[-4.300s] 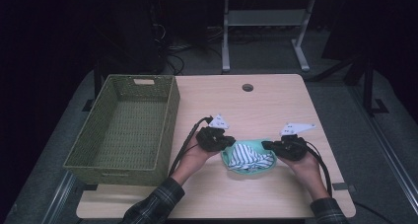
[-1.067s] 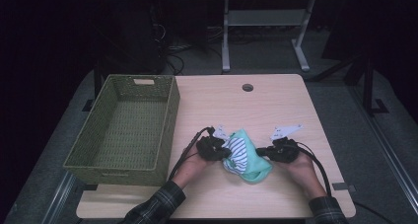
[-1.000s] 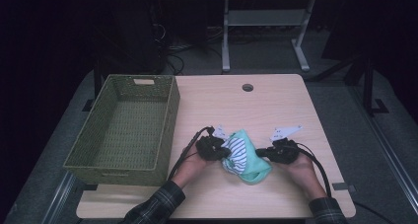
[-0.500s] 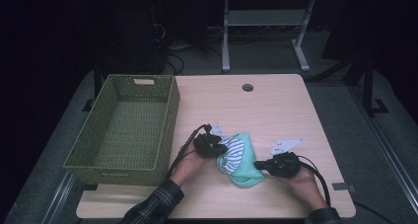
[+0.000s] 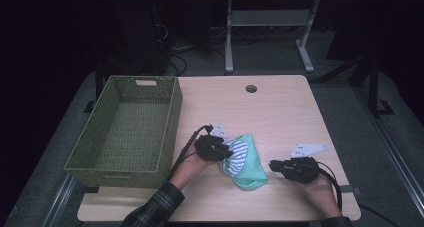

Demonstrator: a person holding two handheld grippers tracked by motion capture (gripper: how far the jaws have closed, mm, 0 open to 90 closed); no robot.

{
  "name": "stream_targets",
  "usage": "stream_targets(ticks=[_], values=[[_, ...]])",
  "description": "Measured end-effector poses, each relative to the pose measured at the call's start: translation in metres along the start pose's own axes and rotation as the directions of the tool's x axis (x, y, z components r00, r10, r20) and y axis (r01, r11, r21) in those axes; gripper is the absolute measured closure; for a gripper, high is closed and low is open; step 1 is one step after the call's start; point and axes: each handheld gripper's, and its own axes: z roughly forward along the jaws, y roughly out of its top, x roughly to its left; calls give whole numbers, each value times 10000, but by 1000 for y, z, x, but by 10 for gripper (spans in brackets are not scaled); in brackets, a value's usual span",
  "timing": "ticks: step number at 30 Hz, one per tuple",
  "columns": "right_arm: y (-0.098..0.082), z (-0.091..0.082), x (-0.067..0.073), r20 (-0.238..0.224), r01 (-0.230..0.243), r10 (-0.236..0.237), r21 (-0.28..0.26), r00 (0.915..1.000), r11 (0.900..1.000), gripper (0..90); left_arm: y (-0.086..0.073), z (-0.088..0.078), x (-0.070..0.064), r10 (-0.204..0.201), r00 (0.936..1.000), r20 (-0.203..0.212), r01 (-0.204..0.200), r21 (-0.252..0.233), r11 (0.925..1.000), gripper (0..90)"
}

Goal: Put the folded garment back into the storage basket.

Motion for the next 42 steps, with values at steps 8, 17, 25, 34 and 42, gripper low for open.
stream_targets(ticks=[8,17,25,34,42], values=[[-19,-15,-16,1198,-832,842,-134,9892,9964,401,3,-2,-4,278,9975,643,-283,70,9996,421],[-26,-9,-23,2254,-1395,1294,295,9656,9898,174,3,10,-11,691,9909,1155,-743,410,9964,252],[-26,-8,-23,2351,-1417,1299,339,9632,9893,138,2,22,-21,1373,9825,1262,-1518,1134,9819,171],[-26,-7,-22,2450,-1267,1126,428,9630,9910,133,-2,31,-26,1655,9809,1026,-1779,1278,9757,158],[-25,-4,-18,2766,-924,705,671,9584,9935,126,-3,33,-26,1730,9804,947,-1846,1310,9740,170]])
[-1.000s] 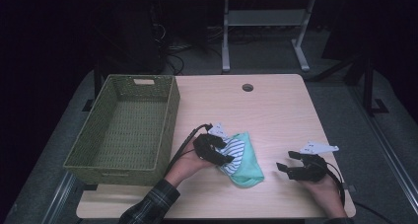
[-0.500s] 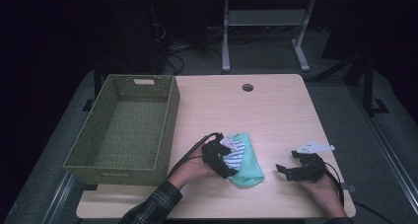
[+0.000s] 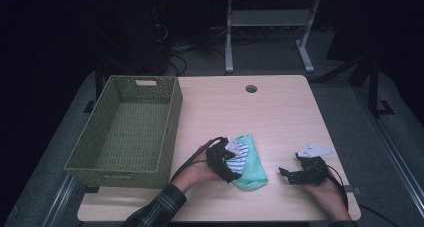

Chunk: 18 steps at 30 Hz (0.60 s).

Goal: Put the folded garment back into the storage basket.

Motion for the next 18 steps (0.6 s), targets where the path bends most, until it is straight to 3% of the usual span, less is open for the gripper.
stream_targets(ticks=[6,10,11,15,18], values=[[0,0,0,-1,-19,19,6,10000,10000,126,1,-3,2,99,9999,-111,-97,157,9998,248],[0,0,0,-1,-18,18,6,10000,10000,126,0,-5,4,115,9999,-111,-114,128,9999,406],[0,0,0,-1,-18,18,6,10000,10000,126,0,-6,4,15,9999,-117,-14,56,10000,406],[0,0,0,1,-22,22,9,10000,10000,126,2,-7,4,43,9997,-222,-39,166,9999,596],[0,0,0,4,-18,18,10,10000,10000,126,3,-8,4,125,9996,-265,-118,253,9996,660]])
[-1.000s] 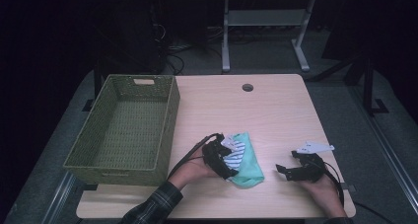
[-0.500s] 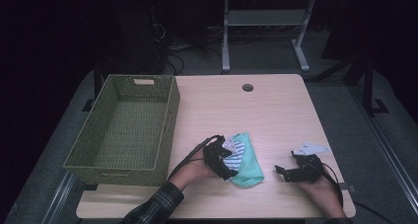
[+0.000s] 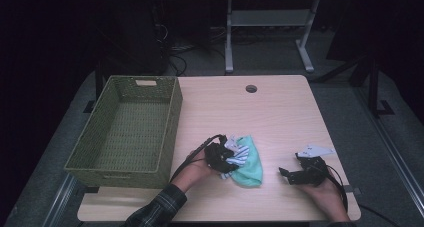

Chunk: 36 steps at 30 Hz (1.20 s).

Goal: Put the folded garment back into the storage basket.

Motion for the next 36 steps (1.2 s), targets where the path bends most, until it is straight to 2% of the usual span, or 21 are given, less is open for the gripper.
stream_targets(ticks=[1,4,5,10,11,14,17,18,19,27,36], values=[[0,0,0,-1,-2,2,0,10000,10000,126,1,0,-2,-116,9999,-43,117,17,9999,675],[0,0,0,-2,1,-1,-3,10000,10000,125,3,0,-2,-65,9999,-77,66,175,9998,694],[0,0,0,-1,-4,4,0,10000,10000,124,4,0,-1,-243,9997,-10,243,128,9996,696],[0,0,0,22,-3,3,18,10000,10000,116,4,-1,2,-505,9985,193,502,138,9986,702],[0,0,0,36,-22,22,28,10000,10000,115,4,-2,3,-703,9971,299,701,83,9975,703],[0,0,0,36,-25,25,32,10000,10000,114,4,-3,4,-770,9962,402,768,50,9970,703],[0,0,-1,36,-13,13,34,10000,10000,114,5,-4,4,-1005,9938,469,1013,-159,9947,703],[0,0,-1,36,-13,13,34,10000,10000,114,5,-5,4,-956,9942,490,962,-107,9953,703],[0,0,-1,36,-14,14,32,10000,10000,115,6,-7,4,-1132,9920,562,1145,-201,9932,703],[0,0,0,32,-12,12,38,10000,10000,114,8,-12,3,-1278,9895,682,1297,-240,9913,704],[0,0,0,30,-28,28,40,10000,10000,114,15,-27,2,-1355,9886,662,1384,-408,9895,703]])
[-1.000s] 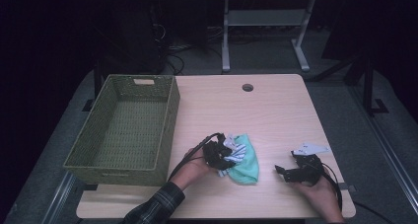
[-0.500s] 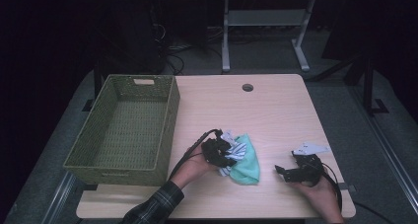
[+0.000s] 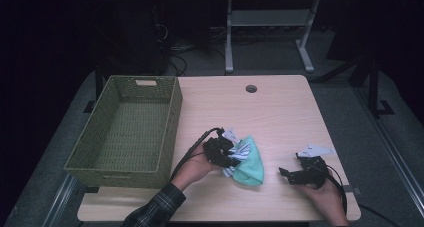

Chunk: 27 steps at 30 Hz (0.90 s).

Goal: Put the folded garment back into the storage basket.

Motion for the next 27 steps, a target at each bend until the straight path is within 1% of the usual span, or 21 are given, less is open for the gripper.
stream_targets(ticks=[4,5,6,7,8,9,10,11,12,13,15,16,17,22,23,26,27], values=[[0,0,0,1,6,-6,-4,10000,10000,114,3,-6,0,6,10000,-38,-6,-41,10000,703],[0,0,0,-1,14,-14,-6,10000,10000,115,5,-12,0,-41,10000,-72,40,-160,9999,703],[0,0,0,-1,14,-14,-6,10000,10000,115,5,-12,0,-41,10000,-72,40,-160,9999,703],[0,0,0,7,-22,22,5,10000,10000,114,6,-16,1,-68,10000,-67,67,-189,9998,703],[0,0,0,9,-25,25,4,10000,10000,114,6,-19,1,-121,9999,-79,118,-312,9994,703],[0,0,0,7,-20,20,2,10000,10000,115,8,-25,2,-136,9999,-66,133,-368,9992,703],[0,0,0,7,-20,20,2,10000,10000,115,8,-25,2,-136,9999,-66,133,-368,9992,703],[0,0,0,10,-18,18,3,10000,10000,115,9,-30,3,-179,9998,-78,175,-436,9989,702],[0,0,0,10,-25,25,1,10000,10000,114,9,-30,3,-179,9998,-78,175,-436,9989,702],[0,0,0,11,-22,22,5,10000,10000,114,10,-32,3,-279,9996,-90,274,-493,9984,702],[0,0,0,11,-27,27,2,10000,10000,114,11,-37,4,-302,9995,-70,298,-537,9981,702],[0,0,0,12,-25,25,7,10000,10000,114,12,-40,4,-225,9997,-84,220,-496,9985,702],[0,0,0,12,-31,31,8,10000,10000,114,14,-44,4,-241,9997,-59,237,-538,9983,702],[0,0,0,5,-50,50,25,10000,10000,114,18,-52,4,-246,9997,-27,244,-618,9978,702],[0,0,0,4,-51,51,27,10000,10000,115,20,-57,5,-144,9999,-66,140,-585,9982,702],[0,0,0,6,-53,53,24,10000,10000,114,21,-60,5,-196,9998,-67,192,-669,9976,702],[0,0,0,4,-57,57,26,10000,10000,115,23,-64,5,-178,9998,-98,171,-649,9977,702]])
